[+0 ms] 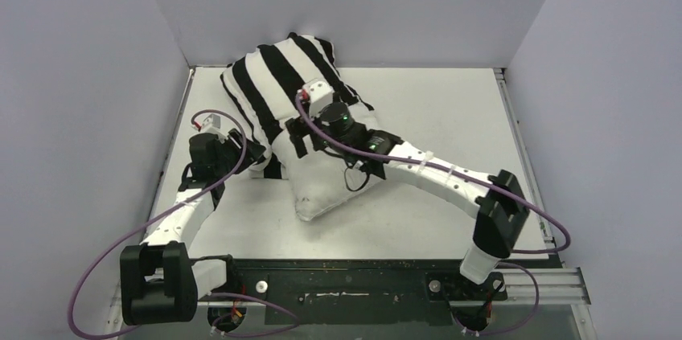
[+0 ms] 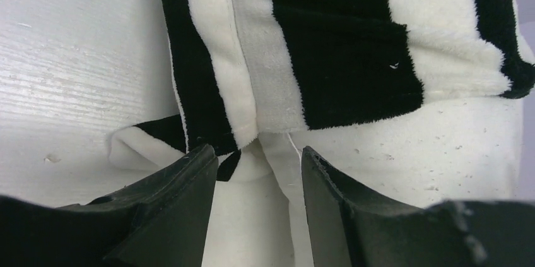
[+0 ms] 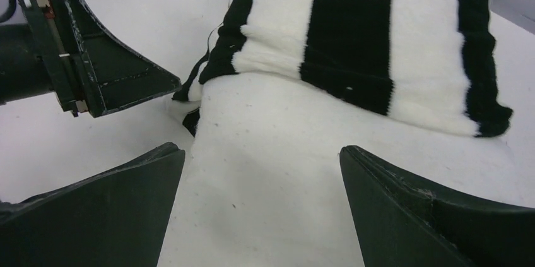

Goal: Put the pillow into the pillowcase
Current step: Stuff the pillow into the pillowcase.

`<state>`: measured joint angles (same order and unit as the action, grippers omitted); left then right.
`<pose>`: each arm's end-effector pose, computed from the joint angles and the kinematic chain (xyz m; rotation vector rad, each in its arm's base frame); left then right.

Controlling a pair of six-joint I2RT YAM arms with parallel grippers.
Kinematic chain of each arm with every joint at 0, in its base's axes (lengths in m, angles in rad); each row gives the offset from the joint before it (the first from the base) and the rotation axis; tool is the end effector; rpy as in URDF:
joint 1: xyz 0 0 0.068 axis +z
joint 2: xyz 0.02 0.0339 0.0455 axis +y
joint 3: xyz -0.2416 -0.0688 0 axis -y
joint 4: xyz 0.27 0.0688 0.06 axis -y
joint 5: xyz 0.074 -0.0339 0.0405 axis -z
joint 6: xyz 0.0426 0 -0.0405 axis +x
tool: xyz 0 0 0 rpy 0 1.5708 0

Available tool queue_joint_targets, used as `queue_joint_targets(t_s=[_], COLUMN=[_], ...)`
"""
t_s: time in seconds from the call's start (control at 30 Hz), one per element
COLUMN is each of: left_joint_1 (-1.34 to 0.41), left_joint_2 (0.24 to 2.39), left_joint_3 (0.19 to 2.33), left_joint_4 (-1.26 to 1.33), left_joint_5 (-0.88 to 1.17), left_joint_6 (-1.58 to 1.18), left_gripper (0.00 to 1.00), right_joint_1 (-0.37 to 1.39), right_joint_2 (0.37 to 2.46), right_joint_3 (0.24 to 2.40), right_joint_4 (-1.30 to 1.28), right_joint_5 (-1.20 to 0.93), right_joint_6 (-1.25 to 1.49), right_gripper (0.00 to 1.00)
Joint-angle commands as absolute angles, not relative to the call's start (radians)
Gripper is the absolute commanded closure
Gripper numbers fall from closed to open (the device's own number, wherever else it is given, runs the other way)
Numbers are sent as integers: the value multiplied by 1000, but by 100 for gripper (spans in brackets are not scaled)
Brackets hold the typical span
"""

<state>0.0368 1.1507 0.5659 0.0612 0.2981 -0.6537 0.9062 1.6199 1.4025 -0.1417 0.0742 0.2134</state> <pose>0.2793 -0.0022 0.1777 -0.5483 2.0715 -0.6796 0.2600 0.3267 0.3142 -0.6269 1.8873 0.6688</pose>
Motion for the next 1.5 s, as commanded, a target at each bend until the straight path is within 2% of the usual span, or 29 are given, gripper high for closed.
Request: queue_joint_targets(t_s=[0.0, 0.13, 0.2, 0.23, 0.27, 0.3, 0.33, 0.37, 0.53, 0.8, 0.9, 0.93, 0.97, 1.03, 1.07, 1.23, 1.37, 1.47], left_joint_1=[55, 82, 83, 83, 82, 82, 81, 79, 53, -104, -113, -114, -114, -114, -114, -186, -280, -330], left_joint_2=[1159, 1208, 1217, 1220, 1224, 1229, 1234, 1243, 1317, 1462, 1510, 1520, 1523, 1507, 1485, 1261, 1004, 919], left_joint_3=[536, 531, 524, 515, 500, 485, 468, 455, 458, 538, 562, 568, 571, 575, 576, 592, 455, 396], left_joint_4=[245, 255, 255, 265, 290, 319, 347, 378, 417, 448, 440, 432, 431, 409, 379, 44, 2, -51], left_joint_5=[295, 329, 331, 332, 331, 328, 324, 317, 281, 167, 115, 95, 81, 56, 61, 38, 8, -23], left_joint_6=[-727, -747, -743, -744, -750, -754, -756, -755, -720, -654, -660, -660, -654, -655, -654, -645, -751, -810], left_gripper=[50, 51, 51, 51, 51, 51, 52, 52, 51, 42, 43, 48, 59, 92, 100, 100, 100, 100], right_joint_1=[1000, 1041, 1038, 1033, 1023, 1013, 1005, 1002, 977, 937, 926, 923, 918, 906, 896, 852, 825, 810], right_joint_2=[1772, 1941, 2039, 2071, 2091, 2099, 2096, 2087, 2056, 2036, 2039, 2034, 2027, 2010, 2005, 2022, 2059, 2095], right_joint_3=[1552, 1671, 1729, 1745, 1750, 1741, 1723, 1693, 1615, 1550, 1545, 1536, 1521, 1478, 1454, 1411, 1424, 1449], right_joint_4=[-222, -269, -304, -312, -309, -291, -265, -228, -136, -31, -11, -8, 34, 102, 141, 314, 442, 496], right_joint_5=[277, 407, 455, 468, 468, 453, 437, 432, 316, 208, 175, 157, 142, 107, 96, 114, 207, 242], right_joint_6=[48, -34, -48, -49, -46, -38, -26, -17, 53, 149, 186, 200, 220, 273, 302, 385, 436, 483], right_gripper=[0, 0, 3, 8, 18, 39, 66, 81, 99, 100, 100, 100, 100, 100, 100, 100, 100, 100])
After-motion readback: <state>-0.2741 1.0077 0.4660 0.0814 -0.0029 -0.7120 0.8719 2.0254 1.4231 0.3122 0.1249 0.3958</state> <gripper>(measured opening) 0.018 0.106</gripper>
